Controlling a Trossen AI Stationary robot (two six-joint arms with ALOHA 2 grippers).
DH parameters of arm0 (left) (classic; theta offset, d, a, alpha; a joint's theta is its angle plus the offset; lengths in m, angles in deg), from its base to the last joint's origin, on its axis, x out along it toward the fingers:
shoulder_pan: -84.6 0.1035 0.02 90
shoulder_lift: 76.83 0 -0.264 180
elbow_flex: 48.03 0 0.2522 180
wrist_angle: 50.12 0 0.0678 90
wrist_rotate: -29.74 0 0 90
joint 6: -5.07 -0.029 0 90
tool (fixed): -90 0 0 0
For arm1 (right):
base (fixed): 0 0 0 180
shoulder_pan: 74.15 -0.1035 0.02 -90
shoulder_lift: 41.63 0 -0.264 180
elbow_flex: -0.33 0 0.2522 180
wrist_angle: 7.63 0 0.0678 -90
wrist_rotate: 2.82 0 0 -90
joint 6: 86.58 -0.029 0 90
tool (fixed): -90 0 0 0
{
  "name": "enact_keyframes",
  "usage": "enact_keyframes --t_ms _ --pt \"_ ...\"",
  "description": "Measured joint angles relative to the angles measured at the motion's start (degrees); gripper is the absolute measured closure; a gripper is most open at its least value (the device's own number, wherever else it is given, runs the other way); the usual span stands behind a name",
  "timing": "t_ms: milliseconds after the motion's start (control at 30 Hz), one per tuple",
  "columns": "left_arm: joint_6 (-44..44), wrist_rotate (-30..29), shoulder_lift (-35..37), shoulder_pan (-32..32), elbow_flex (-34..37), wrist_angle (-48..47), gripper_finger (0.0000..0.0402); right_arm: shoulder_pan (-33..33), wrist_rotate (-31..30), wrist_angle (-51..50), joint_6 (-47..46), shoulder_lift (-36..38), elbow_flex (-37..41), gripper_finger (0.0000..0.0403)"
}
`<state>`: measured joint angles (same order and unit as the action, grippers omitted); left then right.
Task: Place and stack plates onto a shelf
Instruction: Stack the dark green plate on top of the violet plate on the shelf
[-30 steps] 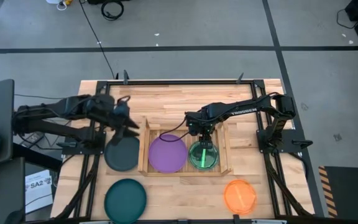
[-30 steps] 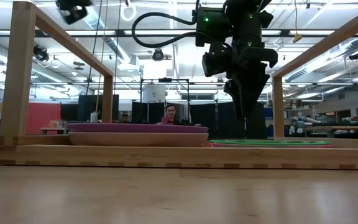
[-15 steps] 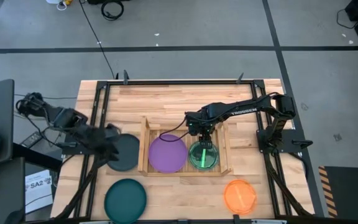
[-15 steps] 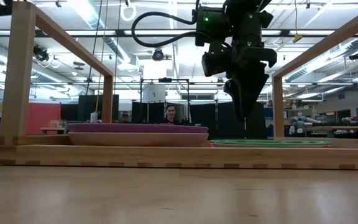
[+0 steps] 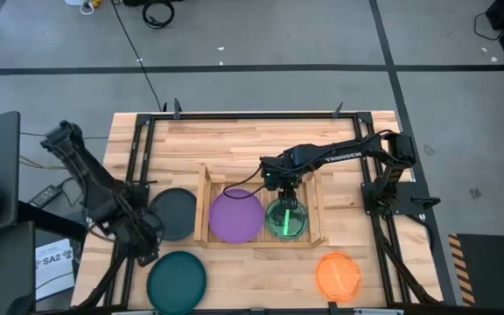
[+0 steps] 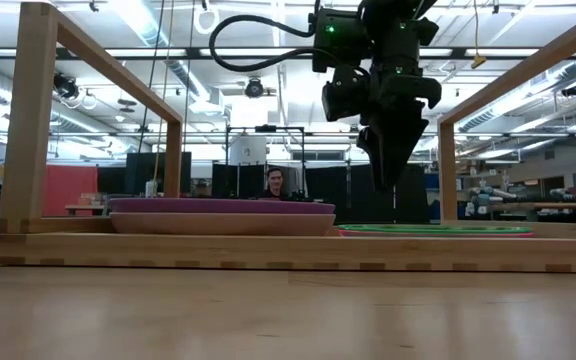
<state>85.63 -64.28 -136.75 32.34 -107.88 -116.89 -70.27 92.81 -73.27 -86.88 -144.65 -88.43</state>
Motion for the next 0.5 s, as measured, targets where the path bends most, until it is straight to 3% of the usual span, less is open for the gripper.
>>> enact_keyframes --t_ms 500 --pt "7.8 -0.77 -12.34 -1.41 1.6 6.32 0.0225 0.0 0.0 0.24 -0.11 0.0 0.0 0.0184"
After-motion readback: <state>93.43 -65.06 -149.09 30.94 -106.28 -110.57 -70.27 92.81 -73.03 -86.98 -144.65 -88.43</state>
